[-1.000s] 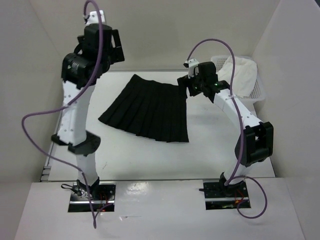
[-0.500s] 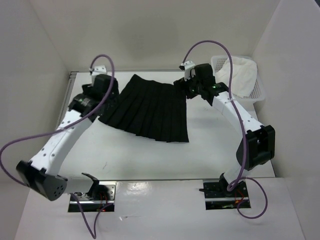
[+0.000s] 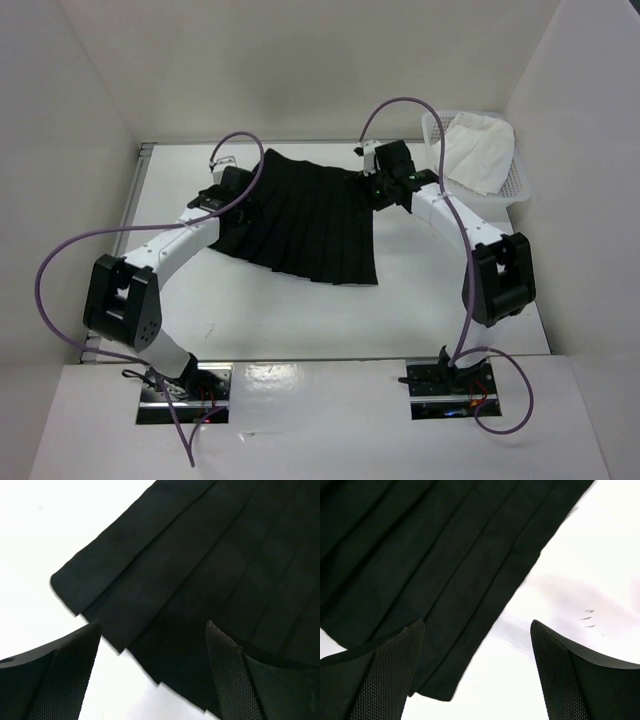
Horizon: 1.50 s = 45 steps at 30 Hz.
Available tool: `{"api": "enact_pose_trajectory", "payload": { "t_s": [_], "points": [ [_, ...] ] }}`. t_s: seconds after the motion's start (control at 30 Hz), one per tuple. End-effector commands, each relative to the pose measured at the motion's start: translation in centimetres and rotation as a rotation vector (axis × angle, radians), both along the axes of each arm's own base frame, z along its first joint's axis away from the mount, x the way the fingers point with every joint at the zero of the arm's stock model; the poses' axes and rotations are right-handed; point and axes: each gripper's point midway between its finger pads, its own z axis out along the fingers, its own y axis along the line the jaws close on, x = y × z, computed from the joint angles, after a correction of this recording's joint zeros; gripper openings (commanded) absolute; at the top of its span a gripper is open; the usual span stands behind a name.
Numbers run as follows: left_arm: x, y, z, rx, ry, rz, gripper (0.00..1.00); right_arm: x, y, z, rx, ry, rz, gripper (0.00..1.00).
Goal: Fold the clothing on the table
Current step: Flatten the skirt out
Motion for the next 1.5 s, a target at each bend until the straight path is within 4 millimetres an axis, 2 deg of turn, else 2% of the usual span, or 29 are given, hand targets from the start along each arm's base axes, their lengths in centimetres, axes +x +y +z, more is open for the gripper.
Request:
{"api": "enact_pose_trajectory", "payload": {
  "t_s": [0.0,0.07,0.1,0.13,0.23,0.33,0.37,0.43,0.53,0.63,0.67,0.7,0.77,0.87,0.93,1.1,1.2,1.37,1.4,1.47],
  "points": [
    [2.7,-1.2,-1.2,-0.04,-0.049,-0.006,0.91,0.1,0.3,-1.8,-0.014,0.05,-0.032,0.91],
    [3.3,-0.4,-2.5,0.002,-0.024,0.02,0.91,0.4,0.9,-1.4,-0.01,0.041,-0.023,0.91],
    [3.3,-0.4,-2.9,0.006,-0.014,0.02,0.91,0.5,0.9,-2.0,-0.014,0.052,-0.023,0.91],
    [3.6,-0.4,-2.5,0.003,-0.024,0.02,0.91,0.5,0.9,-2.0,-0.014,0.052,-0.023,0.91],
    [4.0,-0.9,-3.2,-0.009,-0.023,0.009,0.91,0.5,0.9,-2.0,-0.014,0.052,-0.023,0.91],
    [4.1,-0.4,-4.7,0.003,0.012,0.02,0.91,0.5,0.9,-2.0,-0.014,0.052,-0.023,0.91],
    [3.7,-0.3,-5.5,0.011,0.032,0.02,0.91,0.5,0.9,-2.0,-0.014,0.052,-0.023,0.91],
    [4.0,0.0,-5.4,0.007,0.022,0.029,0.91,0.3,0.8,-2.1,-0.018,0.06,-0.023,0.91],
    [3.7,0.4,-7.0,-0.009,0.064,0.026,0.91,-0.1,0.9,-2.1,-0.012,0.065,-0.016,0.91],
    [3.0,0.2,-8.5,-0.019,0.119,0.021,0.86,-0.5,0.9,-2.2,-0.008,0.076,-0.008,0.91],
    [2.7,0.2,-8.6,-0.015,0.131,0.022,0.84,-0.6,0.9,-1.6,-0.003,0.065,-0.008,0.91],
    [2.7,0.2,-8.6,-0.024,0.128,0.032,0.84,-0.8,1.0,-2.0,-0.001,0.076,-0.002,0.91],
    [1.6,0.3,-9.8,-0.031,0.162,0.034,0.82,-0.9,0.9,-1.1,0.007,0.058,-0.002,0.91],
    [0.9,-0.2,-10.6,-0.064,0.185,0.034,0.82,-1.2,0.8,-0.5,0.012,0.045,-0.002,0.91],
    [-0.4,0.1,-11.8,-0.071,0.232,0.068,0.82,-1.4,0.7,-0.4,0.013,0.043,-0.002,0.91],
    [-2.9,-0.3,-11.7,-0.078,0.26,0.115,0.82,-2.0,0.6,0.7,0.019,0.03,0.013,0.91],
    [-5.0,-0.5,-12.7,-0.103,0.3,0.132,0.82,-2.4,0.6,1.5,0.029,0.013,0.028,0.91],
    [-7.8,-2.0,-13.4,-0.148,0.345,0.135,0.82,-3.1,1.0,3.7,0.07,-0.026,0.055,0.92],
    [-7.8,-2.1,-13.4,-0.156,0.342,0.146,0.82,-3.3,1.1,3.3,0.073,-0.015,0.061,0.92],
    [-9.5,-2.7,-13.4,-0.161,0.364,0.153,0.82,-3.4,1.1,3.8,0.077,-0.026,0.062,0.92]
  ]
}}
